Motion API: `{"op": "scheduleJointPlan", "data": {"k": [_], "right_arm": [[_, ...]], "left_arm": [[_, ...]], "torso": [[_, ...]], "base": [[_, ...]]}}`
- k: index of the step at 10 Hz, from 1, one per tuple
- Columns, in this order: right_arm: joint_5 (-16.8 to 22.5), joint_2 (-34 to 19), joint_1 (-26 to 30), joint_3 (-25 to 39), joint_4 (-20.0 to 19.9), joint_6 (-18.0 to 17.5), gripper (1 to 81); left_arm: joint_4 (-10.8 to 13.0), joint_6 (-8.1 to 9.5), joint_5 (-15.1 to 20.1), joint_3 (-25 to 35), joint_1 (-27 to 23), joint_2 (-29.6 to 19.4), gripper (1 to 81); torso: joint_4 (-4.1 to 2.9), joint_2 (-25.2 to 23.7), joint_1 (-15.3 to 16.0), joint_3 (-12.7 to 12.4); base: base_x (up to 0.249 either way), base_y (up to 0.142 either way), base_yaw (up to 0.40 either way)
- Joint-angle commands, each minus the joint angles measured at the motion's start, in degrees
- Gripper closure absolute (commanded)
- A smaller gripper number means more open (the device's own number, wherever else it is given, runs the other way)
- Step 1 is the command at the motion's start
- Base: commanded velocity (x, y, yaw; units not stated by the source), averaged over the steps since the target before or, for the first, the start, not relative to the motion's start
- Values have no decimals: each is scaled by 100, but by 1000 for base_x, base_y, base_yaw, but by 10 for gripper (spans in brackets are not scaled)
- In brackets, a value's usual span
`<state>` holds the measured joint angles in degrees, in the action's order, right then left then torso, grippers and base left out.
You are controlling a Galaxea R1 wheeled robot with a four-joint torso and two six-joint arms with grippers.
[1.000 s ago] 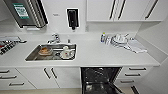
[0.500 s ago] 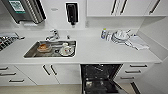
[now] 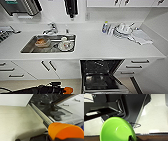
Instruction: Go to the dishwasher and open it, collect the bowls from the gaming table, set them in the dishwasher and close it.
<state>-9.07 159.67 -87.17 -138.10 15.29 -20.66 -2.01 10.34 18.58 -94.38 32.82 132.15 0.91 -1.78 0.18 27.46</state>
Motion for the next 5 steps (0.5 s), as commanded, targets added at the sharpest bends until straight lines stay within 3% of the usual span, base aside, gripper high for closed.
{"op": "scheduleJointPlan", "data": {"k": [1,5], "right_arm": [[362,-108,-94,65,53,-17,811],[362,-82,-103,73,53,-17,811]], "left_arm": [[-344,179,876,51,-1070,339,811],[-344,267,1122,-511,-1457,1394,811]], "torso": [[0,0,0,0],[0,2,2,-2]], "base": [[0,0,0],[0,0,0]]}}
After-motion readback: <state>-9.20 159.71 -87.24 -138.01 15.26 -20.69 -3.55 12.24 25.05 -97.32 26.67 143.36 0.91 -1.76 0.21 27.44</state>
